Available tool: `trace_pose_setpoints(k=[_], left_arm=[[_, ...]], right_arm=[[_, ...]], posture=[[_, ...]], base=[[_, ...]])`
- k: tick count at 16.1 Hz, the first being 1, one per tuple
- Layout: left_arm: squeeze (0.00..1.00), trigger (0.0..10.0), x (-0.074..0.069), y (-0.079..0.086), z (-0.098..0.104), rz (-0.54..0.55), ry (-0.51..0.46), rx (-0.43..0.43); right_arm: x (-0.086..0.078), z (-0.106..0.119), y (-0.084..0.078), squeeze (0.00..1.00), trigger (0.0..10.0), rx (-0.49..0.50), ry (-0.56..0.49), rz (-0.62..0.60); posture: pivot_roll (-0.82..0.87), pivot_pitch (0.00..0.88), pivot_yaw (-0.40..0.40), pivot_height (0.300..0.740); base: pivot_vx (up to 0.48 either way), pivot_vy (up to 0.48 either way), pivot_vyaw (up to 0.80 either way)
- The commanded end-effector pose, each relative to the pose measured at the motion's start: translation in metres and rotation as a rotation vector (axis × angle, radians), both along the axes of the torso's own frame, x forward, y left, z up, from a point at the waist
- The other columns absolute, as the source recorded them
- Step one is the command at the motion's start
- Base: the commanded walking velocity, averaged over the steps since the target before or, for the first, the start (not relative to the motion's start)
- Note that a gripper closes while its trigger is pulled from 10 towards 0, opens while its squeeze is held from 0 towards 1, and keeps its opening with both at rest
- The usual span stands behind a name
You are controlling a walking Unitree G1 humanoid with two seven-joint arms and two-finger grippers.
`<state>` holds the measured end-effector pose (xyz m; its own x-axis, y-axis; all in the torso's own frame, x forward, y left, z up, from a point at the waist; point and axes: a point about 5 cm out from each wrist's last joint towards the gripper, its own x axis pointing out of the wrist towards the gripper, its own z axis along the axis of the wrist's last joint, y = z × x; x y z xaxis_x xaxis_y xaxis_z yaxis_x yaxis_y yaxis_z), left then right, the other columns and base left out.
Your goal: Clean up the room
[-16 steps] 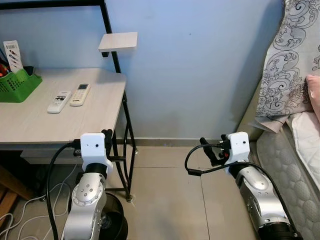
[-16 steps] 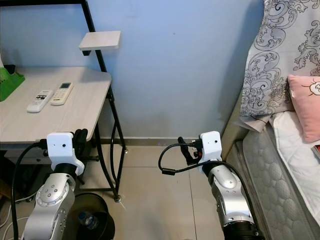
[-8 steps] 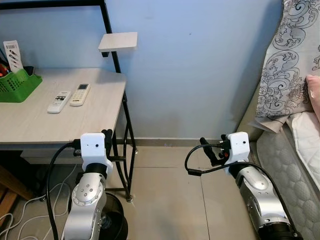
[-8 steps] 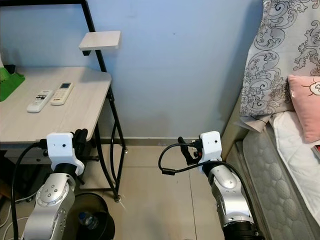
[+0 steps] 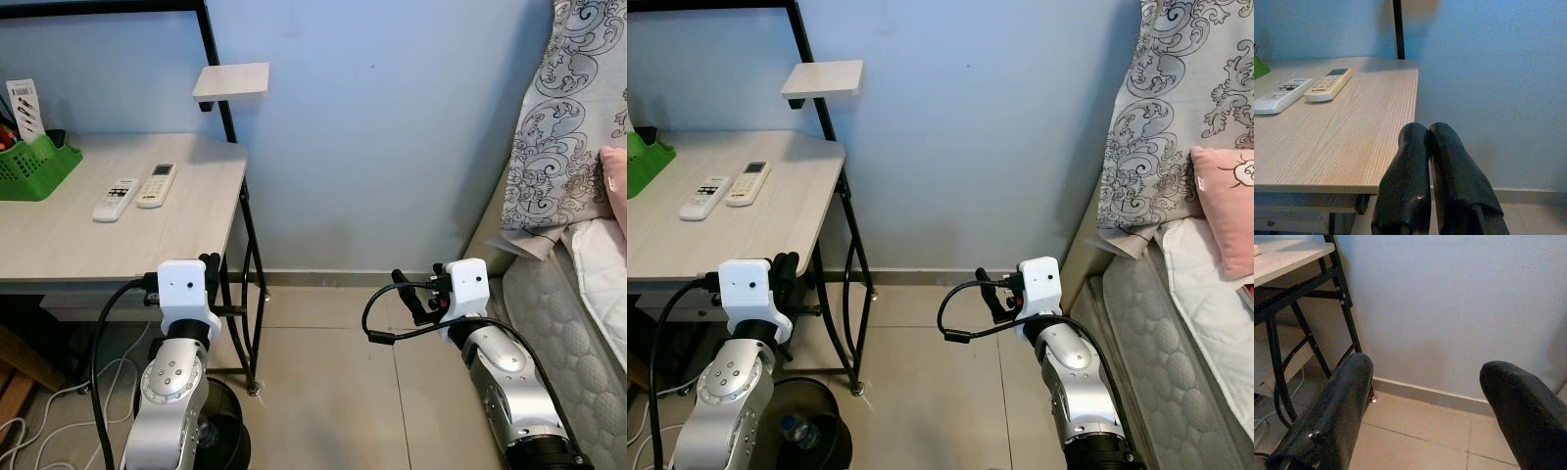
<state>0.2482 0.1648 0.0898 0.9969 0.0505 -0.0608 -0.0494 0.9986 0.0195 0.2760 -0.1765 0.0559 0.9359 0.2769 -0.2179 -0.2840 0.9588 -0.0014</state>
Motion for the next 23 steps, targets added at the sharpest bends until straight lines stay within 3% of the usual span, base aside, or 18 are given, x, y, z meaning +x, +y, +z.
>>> trace_pose_setpoints(k=[1,4,7,23], left_arm=[[0.0,10.0,0.017,-0.009,-0.002,-0.08,0.032,0.019],[0.0,10.0,0.017,-0.009,-0.002,-0.079,0.03,0.018],[0.0,10.0,0.018,-0.02,-0.004,-0.104,0.024,-0.042],[0.0,10.0,0.016,-0.016,-0.007,-0.082,0.039,-0.047]], right_arm=[[0.012,0.001,0.006,0.0,10.0,0.047,-0.009,-0.062],[0.012,0.001,0.005,0.0,10.0,0.046,-0.009,-0.063],[0.018,0.009,0.003,0.0,10.0,0.047,-0.046,-0.083],[0.022,0.01,0.01,0.0,10.0,0.041,-0.032,-0.027]], posture=[[-0.13,0.0,0.129,0.74],[-0.13,0.0,0.128,0.74],[-0.13,0.0,0.103,0.74],[-0.11,0.0,0.086,0.74]], base=[[0.0,0.0,0.0],[0.0,0.0,0.0],[0.0,0.0,0.0],[0.0,0.0,0.0]])
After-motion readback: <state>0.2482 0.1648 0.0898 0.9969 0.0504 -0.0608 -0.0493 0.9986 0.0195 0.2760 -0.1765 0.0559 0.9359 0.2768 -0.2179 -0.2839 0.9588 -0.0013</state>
